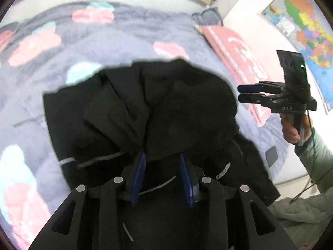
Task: Fold large clothes
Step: 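Fold the hood down onto the jacket body with both grippers, then release the hood and pull both grippers back from the jacket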
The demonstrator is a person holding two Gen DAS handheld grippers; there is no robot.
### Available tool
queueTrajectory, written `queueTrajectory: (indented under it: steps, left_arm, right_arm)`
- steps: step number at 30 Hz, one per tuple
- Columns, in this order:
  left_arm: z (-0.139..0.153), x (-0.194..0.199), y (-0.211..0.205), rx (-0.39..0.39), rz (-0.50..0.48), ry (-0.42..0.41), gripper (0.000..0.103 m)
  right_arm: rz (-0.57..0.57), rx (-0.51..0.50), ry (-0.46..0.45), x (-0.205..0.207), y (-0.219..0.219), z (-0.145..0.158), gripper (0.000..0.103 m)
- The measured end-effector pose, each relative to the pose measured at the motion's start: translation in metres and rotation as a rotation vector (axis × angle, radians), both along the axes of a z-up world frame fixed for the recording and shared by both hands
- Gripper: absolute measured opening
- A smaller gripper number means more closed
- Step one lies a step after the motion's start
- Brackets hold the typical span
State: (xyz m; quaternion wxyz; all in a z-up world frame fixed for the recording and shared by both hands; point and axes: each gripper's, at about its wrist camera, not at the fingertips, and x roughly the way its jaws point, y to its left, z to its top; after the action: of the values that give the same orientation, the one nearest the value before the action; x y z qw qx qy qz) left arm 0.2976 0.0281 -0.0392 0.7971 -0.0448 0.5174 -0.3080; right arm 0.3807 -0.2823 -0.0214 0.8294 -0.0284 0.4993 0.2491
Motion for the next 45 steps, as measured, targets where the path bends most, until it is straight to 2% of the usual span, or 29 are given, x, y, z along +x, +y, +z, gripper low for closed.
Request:
queueTrajectory:
  steps: [4,7,11,13,14,15,18,20,21,22,24,25,27,29,32,34,37,38,40,43,45]
  left_arm:
    - [0.037,0.015,0.015,-0.119,0.063,-0.072,0.037]
    - [0.055,0.032,0.016,-0.209,0.106,-0.098,0.037]
    - [0.054,0.049,0.003,-0.230,0.109,-0.089,0.037]
    - [0.040,0.054,-0.009,-0.243,0.079,-0.042,0.039]
    - [0.030,0.056,-0.017,-0.244,0.068,-0.015,0.042]
    - [0.007,0.058,-0.030,-0.229,0.058,0.054,0.046]
    - [-0.066,0.057,-0.061,-0.118,0.045,0.218,0.046]
    - [-0.102,0.050,-0.061,-0.039,0.096,0.239,0.045]
    - [-0.112,0.048,-0.057,-0.033,0.118,0.240,0.039]
    - [-0.124,0.048,-0.047,-0.066,0.150,0.263,0.037]
    - [-0.126,0.051,-0.037,-0.127,0.183,0.306,0.035]
    - [-0.123,0.052,-0.037,-0.120,0.177,0.308,0.035]
    - [-0.105,0.048,-0.042,-0.082,0.149,0.264,0.035]
    - [-0.085,0.038,-0.045,-0.089,0.119,0.217,0.036]
    - [-0.065,0.027,-0.040,-0.101,0.143,0.155,0.051]
    - [-0.066,0.022,-0.034,-0.081,0.193,0.132,0.054]
    - [-0.093,0.023,-0.032,-0.042,0.253,0.202,0.054]
    - [-0.107,0.023,-0.035,-0.013,0.262,0.221,0.054]
    - [-0.119,0.025,-0.042,0.022,0.265,0.229,0.054]
    - [-0.107,0.024,-0.051,0.043,0.273,0.219,0.054]
    - [-0.086,0.014,-0.052,0.029,0.278,0.186,0.054]
  right_arm:
    - [-0.041,0.075,-0.027,0.027,0.027,0.022,0.056]
    - [-0.062,0.067,0.008,0.047,0.055,0.010,0.056]
    - [-0.041,-0.045,0.201,0.054,0.086,-0.058,0.056]
    - [-0.064,-0.097,0.317,0.050,0.093,-0.112,0.056]
    - [-0.086,-0.100,0.322,0.045,0.094,-0.132,0.057]
    - [-0.106,-0.078,0.285,0.041,0.092,-0.137,0.061]
    - [-0.146,-0.010,0.245,0.037,0.082,-0.134,0.063]
    - [-0.169,0.075,0.268,0.036,0.064,-0.127,0.061]
    - [-0.170,0.094,0.278,0.036,0.058,-0.126,0.059]
    - [-0.164,0.125,0.298,0.034,0.049,-0.123,0.059]
    - [-0.160,0.138,0.310,0.029,0.039,-0.113,0.059]
    - [-0.158,0.134,0.303,0.027,0.037,-0.107,0.059]
    - [-0.162,0.117,0.256,0.020,0.032,-0.090,0.061]
    - [-0.166,0.059,0.157,0.015,0.030,-0.065,0.064]
    - [-0.166,0.003,0.085,0.014,0.030,-0.053,0.064]
    - [-0.163,-0.043,0.097,0.019,0.044,-0.065,0.064]
    - [-0.170,-0.129,0.135,0.023,0.053,-0.101,0.062]
    - [-0.177,-0.135,0.167,0.024,0.053,-0.117,0.062]
    - [-0.222,-0.085,0.188,0.026,0.047,-0.131,0.063]
    - [-0.253,-0.066,0.203,0.024,0.042,-0.118,0.063]
    - [-0.265,-0.048,0.205,0.016,0.035,-0.105,0.063]
